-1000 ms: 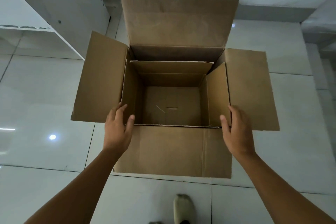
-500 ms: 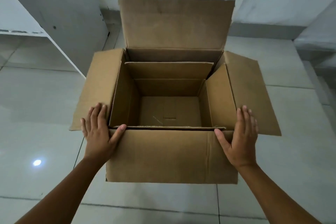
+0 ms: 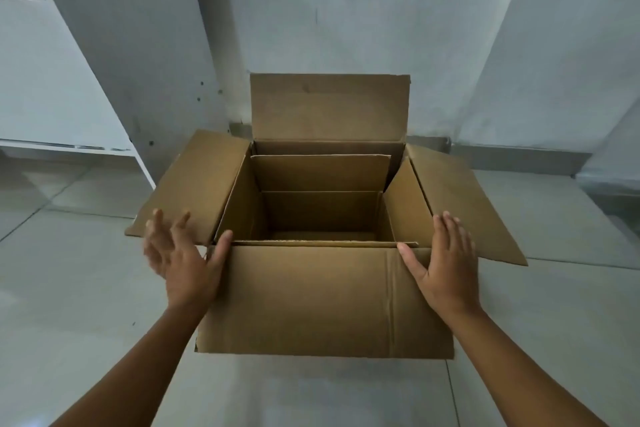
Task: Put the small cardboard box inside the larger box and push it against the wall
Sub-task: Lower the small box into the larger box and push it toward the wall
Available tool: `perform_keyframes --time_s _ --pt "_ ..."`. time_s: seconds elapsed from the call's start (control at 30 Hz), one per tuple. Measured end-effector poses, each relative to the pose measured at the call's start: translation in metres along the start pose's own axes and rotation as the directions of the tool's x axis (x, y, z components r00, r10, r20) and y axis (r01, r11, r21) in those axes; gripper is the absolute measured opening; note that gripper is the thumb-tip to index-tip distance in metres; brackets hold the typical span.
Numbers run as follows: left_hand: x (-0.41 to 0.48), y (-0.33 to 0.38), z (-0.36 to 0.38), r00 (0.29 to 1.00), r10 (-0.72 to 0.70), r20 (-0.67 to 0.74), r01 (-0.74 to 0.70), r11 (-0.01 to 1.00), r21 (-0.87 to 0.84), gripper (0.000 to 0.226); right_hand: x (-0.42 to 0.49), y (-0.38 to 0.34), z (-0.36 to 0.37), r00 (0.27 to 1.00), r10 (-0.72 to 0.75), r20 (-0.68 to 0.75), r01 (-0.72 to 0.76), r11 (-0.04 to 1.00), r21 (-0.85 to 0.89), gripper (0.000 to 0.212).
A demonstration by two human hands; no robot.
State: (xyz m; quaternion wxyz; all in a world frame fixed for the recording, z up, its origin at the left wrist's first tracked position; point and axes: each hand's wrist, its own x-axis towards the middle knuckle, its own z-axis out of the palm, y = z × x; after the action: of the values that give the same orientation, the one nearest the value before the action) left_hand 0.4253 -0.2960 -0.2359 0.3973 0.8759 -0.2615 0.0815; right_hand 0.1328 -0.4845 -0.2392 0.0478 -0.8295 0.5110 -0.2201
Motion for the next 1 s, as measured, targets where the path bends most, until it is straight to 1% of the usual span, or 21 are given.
perform_keyframes --time_s 0.03,0.07,0.1,0.13,0.17,0.2,0.23,0.27,0.3,0.37,0.43,0.5,0.6,0.7,0.8,1.0 --pt "-0.001 0.003 0.001 0.989 -0.138 -0.058 0.132 0.987 -0.087 0.071 0.005 -0.002 0.001 1.000 -0.003 0.014 0.004 1.000 -0.006 0.090" --pt "-0.001 0.007 0.000 0.956 -0.282 -0.081 0.264 0.947 -0.181 0.073 0.008 -0.003 -0.001 1.000 -0.005 0.027 0.005 1.000 -0.010 0.091" --pt "-0.001 0.009 -0.002 0.907 -0.415 -0.066 0.381 0.879 -0.287 0.077 0.010 -0.002 -0.003 0.999 -0.011 0.037 0.011 1.000 -0.014 0.094" --pt "0.001 0.013 -0.004 0.849 -0.528 -0.019 0.479 0.784 -0.395 0.078 0.012 -0.001 -0.005 0.999 -0.029 0.042 0.030 0.999 -0.021 0.097" --pt "0.004 0.014 -0.006 0.796 -0.603 0.056 0.552 0.684 -0.478 0.076 0.014 0.001 -0.007 0.997 -0.058 0.051 0.059 0.998 -0.035 0.100" --pt "0.006 0.014 -0.006 0.765 -0.629 0.138 0.600 0.619 -0.507 0.071 0.014 0.004 -0.009 0.994 -0.087 0.069 0.090 0.995 -0.052 0.103" --pt "0.008 0.015 -0.005 0.768 -0.610 0.193 0.615 0.621 -0.485 0.061 0.015 0.005 -0.009 0.991 -0.105 0.087 0.111 0.992 -0.067 0.105" --pt "0.009 0.016 -0.004 0.798 -0.568 0.204 0.591 0.669 -0.450 0.051 0.016 0.005 -0.009 0.989 -0.109 0.100 0.117 0.990 -0.078 0.107" --pt "0.011 0.017 -0.003 0.832 -0.527 0.175 0.547 0.723 -0.422 0.042 0.018 0.004 -0.007 0.989 -0.102 0.107 0.112 0.990 -0.085 0.108" --pt "0.017 0.021 -0.001 0.875 -0.475 0.097 0.473 0.793 -0.385 0.032 0.023 0.001 -0.001 0.991 -0.087 0.106 0.097 0.991 -0.087 0.110" --pt "0.024 0.024 0.001 0.896 -0.442 0.052 0.429 0.829 -0.358 0.028 0.029 -0.003 0.005 0.992 -0.077 0.100 0.084 0.994 -0.074 0.111" --pt "0.035 0.024 0.001 0.906 -0.423 0.026 0.405 0.844 -0.351 0.025 0.038 -0.008 0.011 0.992 -0.074 0.100 0.081 0.994 -0.075 0.112" --pt "0.056 0.022 0.002 0.907 -0.419 0.038 0.408 0.853 -0.326 0.028 0.051 -0.021 0.022 0.991 -0.055 0.119 0.065 0.995 -0.079 0.112" --pt "0.079 0.022 0.005 0.900 -0.419 0.120 0.435 0.842 -0.319 0.032 0.068 -0.035 0.032 0.991 -0.046 0.128 0.055 0.996 -0.072 0.114" --pt "0.102 0.019 0.008 0.909 -0.366 0.201 0.414 0.851 -0.323 0.036 0.085 -0.050 0.043 0.989 -0.054 0.138 0.063 0.996 -0.062 0.115" --pt "0.154 0.009 0.026 0.916 -0.302 0.265 0.390 0.830 -0.400 0.054 0.119 -0.089 0.072 0.994 -0.031 0.103 0.037 0.998 -0.059 0.112"
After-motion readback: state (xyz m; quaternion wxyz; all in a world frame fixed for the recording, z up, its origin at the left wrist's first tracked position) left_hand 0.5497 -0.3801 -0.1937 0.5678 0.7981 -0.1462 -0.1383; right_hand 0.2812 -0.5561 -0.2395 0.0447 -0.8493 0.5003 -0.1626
